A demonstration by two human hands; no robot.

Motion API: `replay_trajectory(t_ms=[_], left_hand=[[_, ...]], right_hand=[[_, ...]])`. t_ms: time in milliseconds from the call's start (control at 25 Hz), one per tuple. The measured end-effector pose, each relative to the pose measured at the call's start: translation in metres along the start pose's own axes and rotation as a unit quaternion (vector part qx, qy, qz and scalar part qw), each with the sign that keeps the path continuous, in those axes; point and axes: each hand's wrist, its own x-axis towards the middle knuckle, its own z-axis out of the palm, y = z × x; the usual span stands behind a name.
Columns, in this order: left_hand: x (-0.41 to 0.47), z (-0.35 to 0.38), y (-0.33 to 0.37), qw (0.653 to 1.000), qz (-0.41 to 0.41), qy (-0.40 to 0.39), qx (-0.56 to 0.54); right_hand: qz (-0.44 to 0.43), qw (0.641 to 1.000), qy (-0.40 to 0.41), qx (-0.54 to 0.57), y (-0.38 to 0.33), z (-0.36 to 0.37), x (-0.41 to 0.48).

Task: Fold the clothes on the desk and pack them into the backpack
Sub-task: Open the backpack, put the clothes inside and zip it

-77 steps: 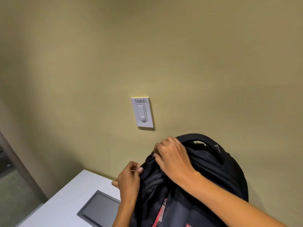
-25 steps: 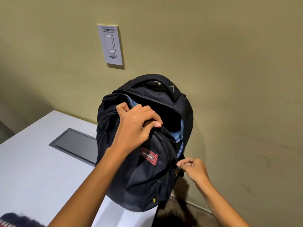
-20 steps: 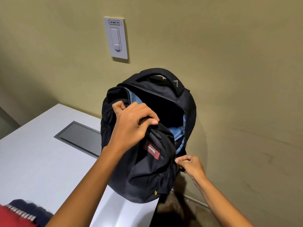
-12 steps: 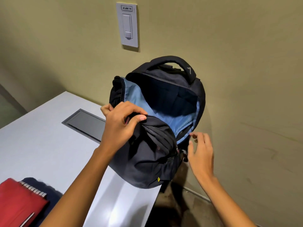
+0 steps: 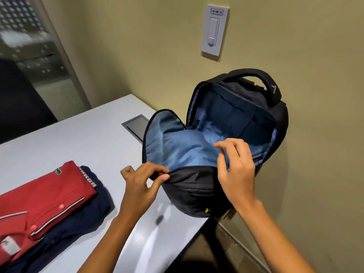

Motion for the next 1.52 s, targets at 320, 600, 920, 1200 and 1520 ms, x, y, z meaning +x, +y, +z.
replay_trajectory(t_ms=[320,600,920,1200,1520], left_hand=[[-0.081,0.035,-0.006,0.986,-0.157,-0.024,0.04],[-0.1,0.012,0.03,0.995,-0.074,0.026,0.066],[-0.139,-0.059,-0.014,0.975,-0.13,0.064,0.168],[-0.146,-0.131,-0.112,0.919,-0.284,0.104,0.252],[-0.12,-0.159,-0.21,0.86,-0.396,-0.045,0.317]], right_hand=[[-0.082,0.989,-0.113,0.057,-0.013,0.002,-0.004],[-0.178,0.966,-0.146,0.115,-0.044,0.008,-0.019],[-0.346,0.912,-0.07,0.21,-0.134,0.048,-0.042],[-0.396,0.862,-0.243,0.201,-0.199,0.171,-0.078],[-0.353,0.82,-0.444,0.073,-0.241,0.303,-0.071]])
